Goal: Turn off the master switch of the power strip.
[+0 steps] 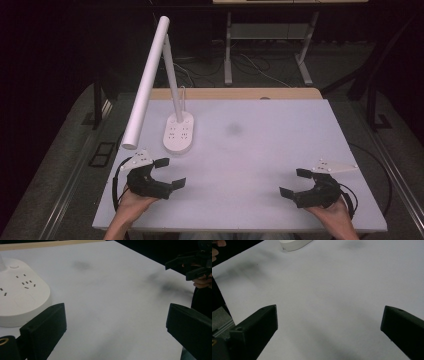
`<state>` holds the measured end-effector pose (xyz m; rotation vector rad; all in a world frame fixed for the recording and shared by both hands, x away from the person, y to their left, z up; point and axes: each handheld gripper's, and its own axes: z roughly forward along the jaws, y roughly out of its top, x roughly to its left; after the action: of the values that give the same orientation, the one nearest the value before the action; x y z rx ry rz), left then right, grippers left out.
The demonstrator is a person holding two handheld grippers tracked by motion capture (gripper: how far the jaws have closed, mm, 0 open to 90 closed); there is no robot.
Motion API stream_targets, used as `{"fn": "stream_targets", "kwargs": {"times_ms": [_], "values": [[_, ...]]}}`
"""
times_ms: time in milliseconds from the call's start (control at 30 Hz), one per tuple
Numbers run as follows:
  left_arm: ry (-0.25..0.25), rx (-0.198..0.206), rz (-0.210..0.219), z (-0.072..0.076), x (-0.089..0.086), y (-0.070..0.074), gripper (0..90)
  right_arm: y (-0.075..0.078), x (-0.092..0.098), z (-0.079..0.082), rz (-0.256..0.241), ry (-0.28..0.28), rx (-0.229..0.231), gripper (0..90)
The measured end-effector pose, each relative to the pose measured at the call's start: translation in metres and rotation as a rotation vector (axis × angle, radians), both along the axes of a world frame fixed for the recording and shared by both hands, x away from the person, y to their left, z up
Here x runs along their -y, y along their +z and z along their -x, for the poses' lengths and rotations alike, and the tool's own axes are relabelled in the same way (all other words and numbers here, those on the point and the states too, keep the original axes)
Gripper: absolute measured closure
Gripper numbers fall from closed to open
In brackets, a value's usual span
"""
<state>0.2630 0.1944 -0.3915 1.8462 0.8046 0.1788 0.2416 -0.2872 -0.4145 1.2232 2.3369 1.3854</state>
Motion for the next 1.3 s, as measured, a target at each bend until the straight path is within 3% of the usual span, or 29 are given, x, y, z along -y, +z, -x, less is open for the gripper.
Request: {"fn": "stream_targets", "kwargs": {"times_ms": [733, 1300], "values": [[0.005, -0.014, -0.07, -0.026, -0.012, 0.018, 1.6, 0.0, 0.002, 0.0, -0.002, -0.014, 0.001, 0.2], [0.005, -0.036, -0.12, -0.054, -0.02, 0.031, 1.6, -0.001, 0.003, -0.001, 0.002, -0.02, 0.001, 0.3]]}}
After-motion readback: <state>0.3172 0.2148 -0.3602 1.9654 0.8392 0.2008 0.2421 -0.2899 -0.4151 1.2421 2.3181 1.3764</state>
